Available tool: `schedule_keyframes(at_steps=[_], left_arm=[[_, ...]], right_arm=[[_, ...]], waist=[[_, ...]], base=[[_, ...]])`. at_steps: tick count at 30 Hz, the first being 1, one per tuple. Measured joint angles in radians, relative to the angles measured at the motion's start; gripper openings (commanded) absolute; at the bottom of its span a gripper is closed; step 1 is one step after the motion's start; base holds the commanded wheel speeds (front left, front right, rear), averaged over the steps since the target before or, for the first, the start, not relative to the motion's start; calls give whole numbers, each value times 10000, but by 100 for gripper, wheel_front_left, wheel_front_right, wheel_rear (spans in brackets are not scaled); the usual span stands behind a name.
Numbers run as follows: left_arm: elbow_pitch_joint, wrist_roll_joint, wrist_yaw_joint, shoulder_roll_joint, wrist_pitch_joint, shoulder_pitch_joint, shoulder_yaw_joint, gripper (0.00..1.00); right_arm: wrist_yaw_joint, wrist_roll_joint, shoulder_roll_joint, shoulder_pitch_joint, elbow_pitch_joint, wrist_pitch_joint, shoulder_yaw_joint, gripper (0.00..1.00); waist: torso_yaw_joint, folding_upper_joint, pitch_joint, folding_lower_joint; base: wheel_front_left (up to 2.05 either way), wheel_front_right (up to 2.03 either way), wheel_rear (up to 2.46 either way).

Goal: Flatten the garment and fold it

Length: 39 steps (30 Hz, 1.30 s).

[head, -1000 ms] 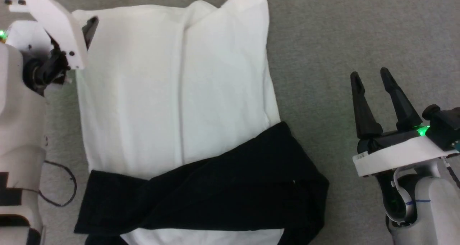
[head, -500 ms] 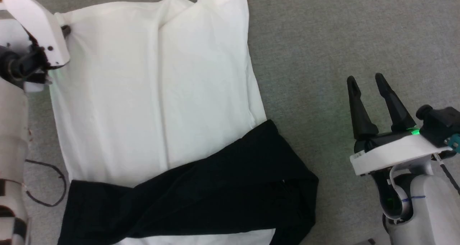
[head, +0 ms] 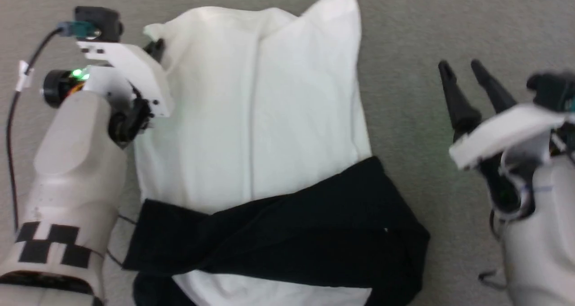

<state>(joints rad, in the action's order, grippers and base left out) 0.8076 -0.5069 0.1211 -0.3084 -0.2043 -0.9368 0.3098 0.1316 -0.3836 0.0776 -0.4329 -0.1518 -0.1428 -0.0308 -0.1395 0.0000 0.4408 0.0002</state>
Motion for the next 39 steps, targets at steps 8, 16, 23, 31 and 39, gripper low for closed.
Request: schedule_keyframes(at_steps=[8, 16, 23, 31, 39], left_arm=[[-10, 13, 4, 880, 696, -745, 405, 0], [-42, 119, 12, 1388, 1221, -1535, 809, 0], [-21, 142, 15, 1664, 1536, -1829, 1154, 0], [378, -56, 23, 1607, 1712, -1832, 1386, 0], [811, -125, 27, 1266, 2378, -2042, 1473, 0]], right_arm=[[0, -966, 754, -3185, -2441, -2038, 305, 100], [0, -880, 1131, -5950, -5242, -3728, 698, 100], [0, -384, 1214, -7035, -7281, -5216, 1001, 100], [0, -458, 1335, -7798, -7960, -6527, 1189, 0], [2, -426, 1749, -7334, -7225, -3572, 1743, 0]], waist=[[1161, 0, -87, -1], [1930, 0, 530, 0], [2429, 0, 1075, -2], [2638, 0, 1168, -3], [2529, 0, 652, -1]], base=[[0, 0, 0], [0, 0, 0], [0, 0, 0], [0, 0, 0], [0, 0, 0]])
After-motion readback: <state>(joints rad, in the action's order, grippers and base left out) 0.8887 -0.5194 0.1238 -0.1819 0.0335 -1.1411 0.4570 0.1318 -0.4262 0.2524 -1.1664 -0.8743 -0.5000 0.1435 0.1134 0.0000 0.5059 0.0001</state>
